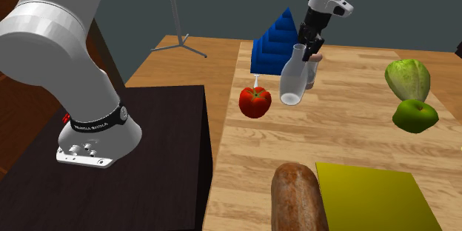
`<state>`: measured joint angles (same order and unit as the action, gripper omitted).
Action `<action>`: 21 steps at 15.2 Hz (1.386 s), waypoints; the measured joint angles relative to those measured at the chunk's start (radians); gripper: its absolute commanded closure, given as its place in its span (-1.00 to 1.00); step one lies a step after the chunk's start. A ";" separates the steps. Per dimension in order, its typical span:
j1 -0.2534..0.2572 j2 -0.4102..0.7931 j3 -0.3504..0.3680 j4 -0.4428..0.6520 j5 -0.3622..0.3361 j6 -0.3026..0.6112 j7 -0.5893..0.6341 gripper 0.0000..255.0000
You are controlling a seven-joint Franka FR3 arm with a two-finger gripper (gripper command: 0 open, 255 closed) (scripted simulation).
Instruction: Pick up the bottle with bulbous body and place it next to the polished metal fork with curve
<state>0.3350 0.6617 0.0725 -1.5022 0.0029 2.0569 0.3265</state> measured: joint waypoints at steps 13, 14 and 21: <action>0.001 0.027 -0.001 -0.003 -0.001 0.031 -0.001 -1.00; 0.001 0.027 -0.001 -0.003 -0.001 0.031 -0.001 -1.00; 0.000 -0.016 0.001 0.045 0.001 -0.058 0.001 -1.00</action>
<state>0.3347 0.6460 0.0731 -1.4574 0.0036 1.9991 0.3272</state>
